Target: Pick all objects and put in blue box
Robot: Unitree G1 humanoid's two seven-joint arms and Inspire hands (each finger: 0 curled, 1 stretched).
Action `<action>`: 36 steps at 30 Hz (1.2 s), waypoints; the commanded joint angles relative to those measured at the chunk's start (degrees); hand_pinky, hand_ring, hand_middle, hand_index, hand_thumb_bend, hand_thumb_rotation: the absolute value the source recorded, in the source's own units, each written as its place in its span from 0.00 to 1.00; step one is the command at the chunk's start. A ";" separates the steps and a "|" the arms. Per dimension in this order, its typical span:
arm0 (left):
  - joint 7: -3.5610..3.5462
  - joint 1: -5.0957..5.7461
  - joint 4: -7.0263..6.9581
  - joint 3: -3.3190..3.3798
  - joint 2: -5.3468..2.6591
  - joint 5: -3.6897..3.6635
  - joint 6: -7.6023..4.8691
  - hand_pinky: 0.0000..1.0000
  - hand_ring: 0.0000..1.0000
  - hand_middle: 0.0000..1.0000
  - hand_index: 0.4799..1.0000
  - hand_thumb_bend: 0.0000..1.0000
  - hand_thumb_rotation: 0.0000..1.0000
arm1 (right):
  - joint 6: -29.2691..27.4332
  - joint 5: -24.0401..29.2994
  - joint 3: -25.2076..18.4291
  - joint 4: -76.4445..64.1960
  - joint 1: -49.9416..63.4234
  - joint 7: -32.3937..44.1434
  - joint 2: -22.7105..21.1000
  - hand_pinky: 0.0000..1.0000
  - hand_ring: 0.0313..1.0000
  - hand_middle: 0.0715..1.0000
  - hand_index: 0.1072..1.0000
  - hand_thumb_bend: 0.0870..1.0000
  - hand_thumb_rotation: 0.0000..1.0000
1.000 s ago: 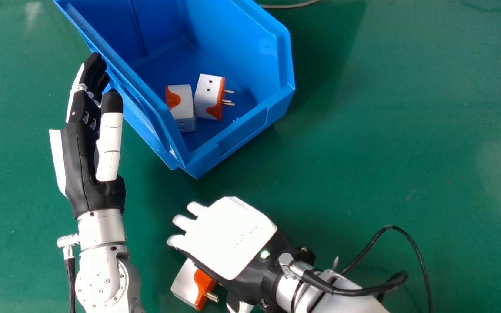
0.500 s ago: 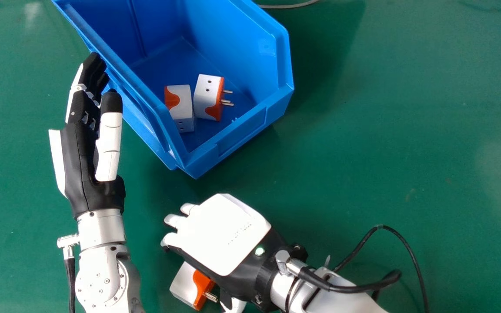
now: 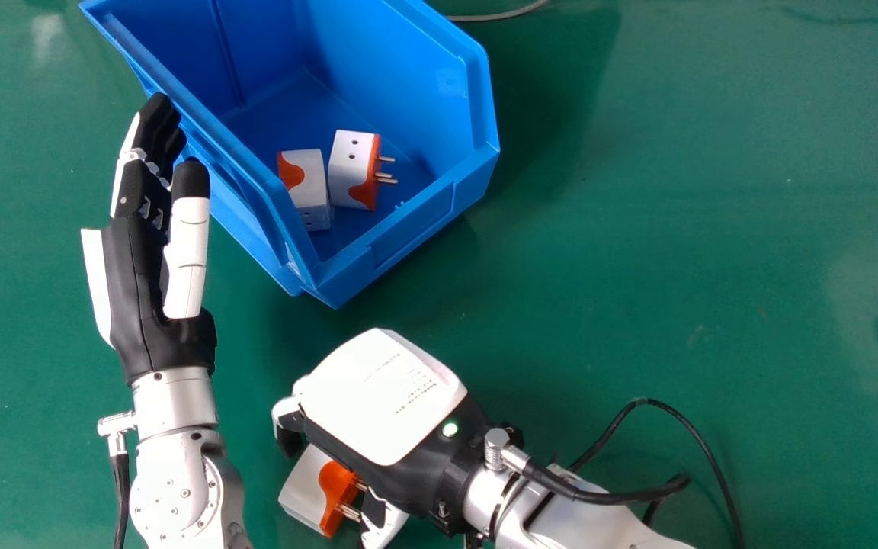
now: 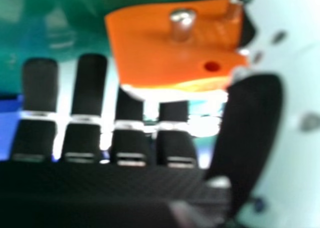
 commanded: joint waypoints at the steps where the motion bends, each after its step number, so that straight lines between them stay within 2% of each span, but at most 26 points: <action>1: -0.10 -0.61 -0.58 -0.62 0.00 1.28 -0.98 0.89 0.92 0.91 0.73 0.81 0.78 | 0.41 0.21 0.34 0.17 -0.77 -0.32 0.91 0.21 0.31 0.43 0.46 0.51 0.03; 5: 0.00 -0.65 -0.49 -0.60 0.04 1.33 -1.02 0.89 0.92 0.91 0.73 0.81 0.78 | 0.23 0.56 0.38 0.02 -0.62 -1.03 0.92 0.18 0.28 0.40 0.45 0.50 0.02; 10: -0.34 -0.50 -0.54 -0.57 0.06 1.04 -0.90 0.89 0.92 0.91 0.73 0.81 0.78 | 0.02 1.69 0.12 -0.44 -0.38 -1.44 0.94 0.16 0.25 0.37 0.44 0.49 0.01; 17: 0.23 -0.33 -0.64 -0.62 0.16 1.58 -0.88 0.89 0.92 0.91 0.74 0.81 0.78 | -0.73 4.34 -1.09 -1.10 0.72 -3.54 1.16 0.15 0.24 0.36 0.43 0.48 0.00; 21: 0.32 -0.08 -0.87 -0.67 0.12 1.88 -0.79 0.89 0.92 0.91 0.74 0.81 0.79 | -0.49 6.04 -2.16 -2.11 1.93 -5.00 1.28 0.15 0.23 0.35 0.43 0.48 0.00; 24: 0.11 -0.12 -0.87 -0.61 -0.07 1.63 -0.86 0.89 0.92 0.91 0.74 0.81 0.79 | -1.09 7.05 -3.18 -2.16 2.60 -7.82 1.12 0.12 0.20 0.39 0.43 0.48 0.00; 29: 0.58 0.19 -1.04 -0.67 -0.11 2.08 -0.84 0.89 0.92 0.91 0.74 0.82 0.79 | -0.73 8.16 -5.50 -3.60 3.59 -10.24 0.51 0.11 0.18 0.36 0.43 0.48 0.00; 31: 0.88 0.32 -1.09 -0.71 -0.04 2.48 -0.83 0.89 0.92 0.91 0.74 0.82 0.79 | -1.12 10.15 -7.29 -4.69 3.90 -9.76 -0.05 0.10 0.17 0.36 0.43 0.48 0.00; 36: 0.94 0.43 -0.98 -0.60 -0.19 2.53 -0.97 0.89 0.92 0.91 0.73 0.83 0.79 | -1.43 13.33 -11.66 -6.54 4.81 -11.87 -0.72 0.11 0.17 0.37 0.42 0.47 0.00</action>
